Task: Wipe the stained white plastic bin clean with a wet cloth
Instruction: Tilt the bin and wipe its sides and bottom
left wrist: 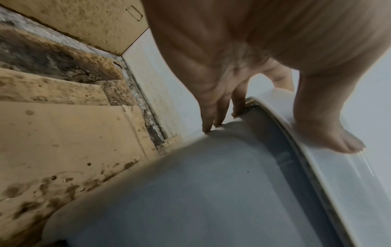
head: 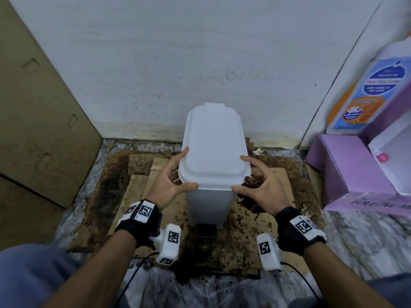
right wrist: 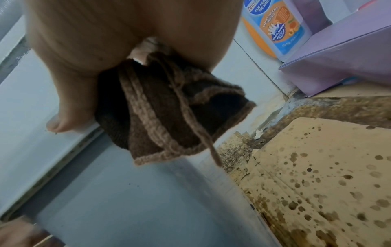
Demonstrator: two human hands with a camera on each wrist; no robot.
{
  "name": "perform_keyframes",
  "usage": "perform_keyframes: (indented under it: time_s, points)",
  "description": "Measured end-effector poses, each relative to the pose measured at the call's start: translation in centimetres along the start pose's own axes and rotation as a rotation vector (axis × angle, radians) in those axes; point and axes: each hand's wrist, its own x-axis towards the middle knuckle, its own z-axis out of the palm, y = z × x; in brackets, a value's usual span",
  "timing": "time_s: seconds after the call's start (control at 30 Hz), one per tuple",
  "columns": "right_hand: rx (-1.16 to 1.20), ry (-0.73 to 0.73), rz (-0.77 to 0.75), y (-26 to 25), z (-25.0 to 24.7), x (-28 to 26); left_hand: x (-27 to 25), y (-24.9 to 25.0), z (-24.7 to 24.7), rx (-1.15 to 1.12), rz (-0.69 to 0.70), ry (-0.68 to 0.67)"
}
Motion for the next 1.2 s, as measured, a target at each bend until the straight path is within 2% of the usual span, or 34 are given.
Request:
perform_keyframes:
  time_s: [0.7,1.2]
  points:
    - [-0.056,-0.054,0.046,1.3,1.9,-5.2,-6.0,-2.0,0.2,0.057,-0.042,0.042]
    - [-0.06,-0.053,0.067,2.4,2.8,-6.6,-7.1,-3.1,0.1,0.071,-0.047,0.025]
